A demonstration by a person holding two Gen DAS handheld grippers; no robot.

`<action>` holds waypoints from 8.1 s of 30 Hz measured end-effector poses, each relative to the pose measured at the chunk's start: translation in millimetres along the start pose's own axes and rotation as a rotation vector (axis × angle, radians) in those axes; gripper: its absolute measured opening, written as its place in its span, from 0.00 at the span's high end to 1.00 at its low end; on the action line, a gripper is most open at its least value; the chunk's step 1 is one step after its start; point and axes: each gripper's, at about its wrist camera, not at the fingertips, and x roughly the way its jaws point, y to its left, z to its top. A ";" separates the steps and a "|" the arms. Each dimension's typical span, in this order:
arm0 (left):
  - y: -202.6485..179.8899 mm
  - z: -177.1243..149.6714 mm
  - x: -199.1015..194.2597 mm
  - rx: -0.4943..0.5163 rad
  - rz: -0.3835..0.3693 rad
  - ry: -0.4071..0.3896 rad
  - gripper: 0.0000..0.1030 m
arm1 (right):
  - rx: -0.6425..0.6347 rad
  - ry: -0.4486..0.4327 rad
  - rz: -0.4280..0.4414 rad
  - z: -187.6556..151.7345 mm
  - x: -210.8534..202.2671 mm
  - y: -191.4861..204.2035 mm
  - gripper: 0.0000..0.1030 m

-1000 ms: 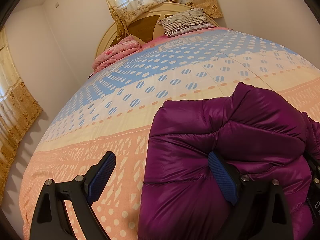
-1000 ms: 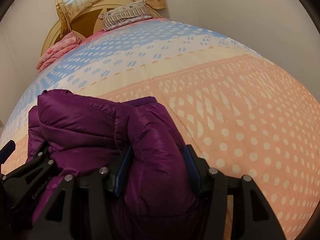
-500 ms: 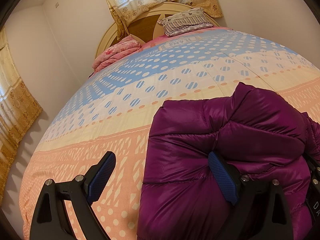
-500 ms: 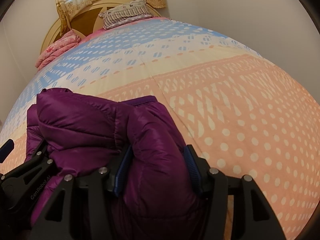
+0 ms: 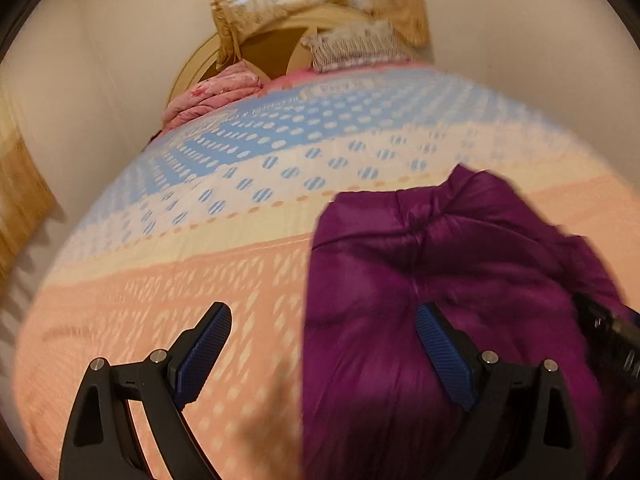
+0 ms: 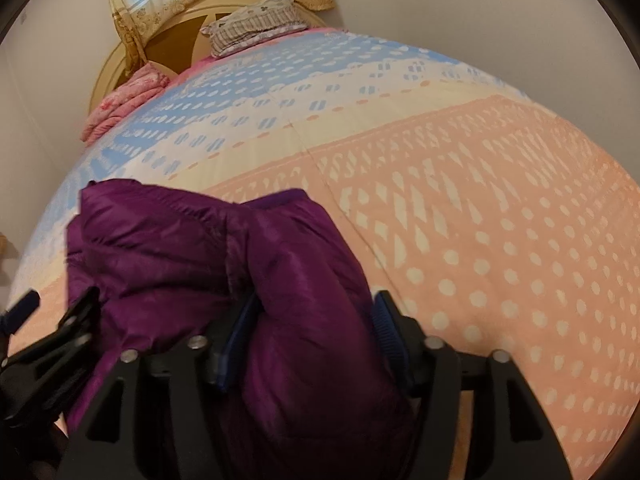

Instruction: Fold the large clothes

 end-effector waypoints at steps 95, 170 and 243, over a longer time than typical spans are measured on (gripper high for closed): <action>152.6 -103.8 -119.2 -0.089 0.147 -0.116 1.00 | -0.452 -0.049 0.438 -86.3 -46.5 175.8 0.82; 206.4 -105.7 -293.6 -0.242 0.249 -0.392 0.08 | -0.459 -0.304 0.385 -102.2 -219.3 165.6 0.08; 193.9 -111.8 -266.6 -0.234 0.200 -0.319 0.08 | -0.435 -0.282 0.385 -113.4 -213.3 163.0 0.07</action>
